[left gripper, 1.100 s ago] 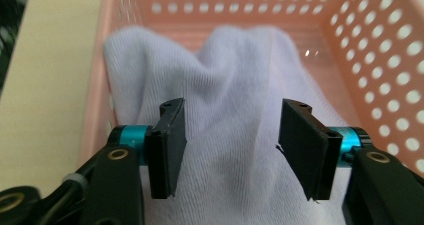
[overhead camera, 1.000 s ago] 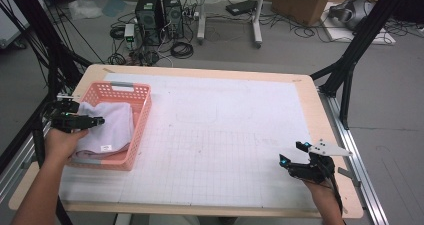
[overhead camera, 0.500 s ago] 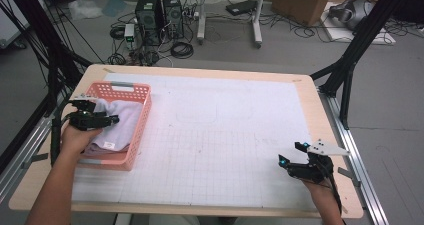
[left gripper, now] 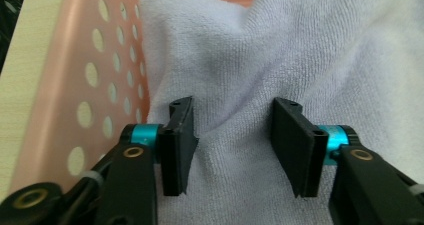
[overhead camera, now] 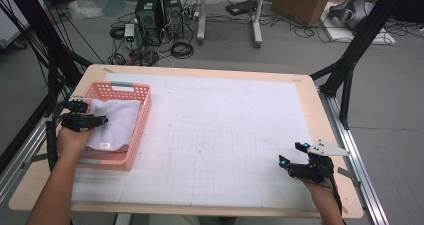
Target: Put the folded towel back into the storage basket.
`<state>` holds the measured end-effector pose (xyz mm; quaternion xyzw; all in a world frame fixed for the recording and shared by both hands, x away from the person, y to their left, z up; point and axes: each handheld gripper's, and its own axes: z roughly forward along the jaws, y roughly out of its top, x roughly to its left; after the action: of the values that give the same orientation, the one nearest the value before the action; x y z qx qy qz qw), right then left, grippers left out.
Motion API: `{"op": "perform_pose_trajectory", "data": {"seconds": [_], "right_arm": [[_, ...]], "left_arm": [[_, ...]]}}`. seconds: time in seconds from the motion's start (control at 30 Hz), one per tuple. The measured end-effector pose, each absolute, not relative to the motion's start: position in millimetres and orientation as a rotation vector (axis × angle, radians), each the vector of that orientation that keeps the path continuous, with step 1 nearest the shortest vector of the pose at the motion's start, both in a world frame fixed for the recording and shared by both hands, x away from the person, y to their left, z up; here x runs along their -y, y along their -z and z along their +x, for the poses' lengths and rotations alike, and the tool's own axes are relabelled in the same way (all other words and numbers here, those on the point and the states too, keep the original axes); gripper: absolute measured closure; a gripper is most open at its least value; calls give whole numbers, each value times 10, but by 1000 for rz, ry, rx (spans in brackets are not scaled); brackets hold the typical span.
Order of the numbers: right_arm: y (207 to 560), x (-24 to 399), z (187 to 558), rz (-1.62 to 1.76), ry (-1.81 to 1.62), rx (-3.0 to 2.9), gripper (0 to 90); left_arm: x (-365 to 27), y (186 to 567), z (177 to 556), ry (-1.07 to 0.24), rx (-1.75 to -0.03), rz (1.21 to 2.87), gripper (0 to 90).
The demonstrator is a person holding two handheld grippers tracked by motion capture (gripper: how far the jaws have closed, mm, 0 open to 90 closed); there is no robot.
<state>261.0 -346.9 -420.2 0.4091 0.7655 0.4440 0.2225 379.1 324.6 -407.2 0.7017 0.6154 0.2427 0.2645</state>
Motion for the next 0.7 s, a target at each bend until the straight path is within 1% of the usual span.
{"op": "perform_pose_trajectory", "data": {"seconds": [0.07,0.13,0.17,0.2,0.33,0.4,0.5,0.63,0.7], "right_arm": [[4201,3478,2607,1137,-1227,-2113,189],[4198,3478,2604,1130,-1231,-2109,189],[4195,3478,2600,1128,-1232,-2112,189],[4190,3480,2599,1126,-1233,-2109,189],[4182,3481,2599,1131,-1240,-2105,189],[4178,3473,2599,1123,-1239,-2109,189],[4163,3464,2593,1117,-1251,-2101,189],[4140,3471,2579,1115,-1262,-2092,189],[4135,3475,2578,1112,-1267,-2086,189]], "left_arm": [[-3234,4081,3792,-667,-1652,1917,474],[-3248,4056,3782,-648,-1643,1892,465],[-3251,4036,3770,-639,-1627,1869,447],[-3257,4007,3751,-636,-1599,1842,415],[-3310,3847,3622,-611,-1429,1705,381],[-3348,3762,3548,-593,-1374,1617,355],[-3389,3640,3417,-601,-1284,1500,322],[-3368,3525,3229,-607,-1160,1430,245],[-3340,3489,3152,-609,-1120,1431,239]]}}
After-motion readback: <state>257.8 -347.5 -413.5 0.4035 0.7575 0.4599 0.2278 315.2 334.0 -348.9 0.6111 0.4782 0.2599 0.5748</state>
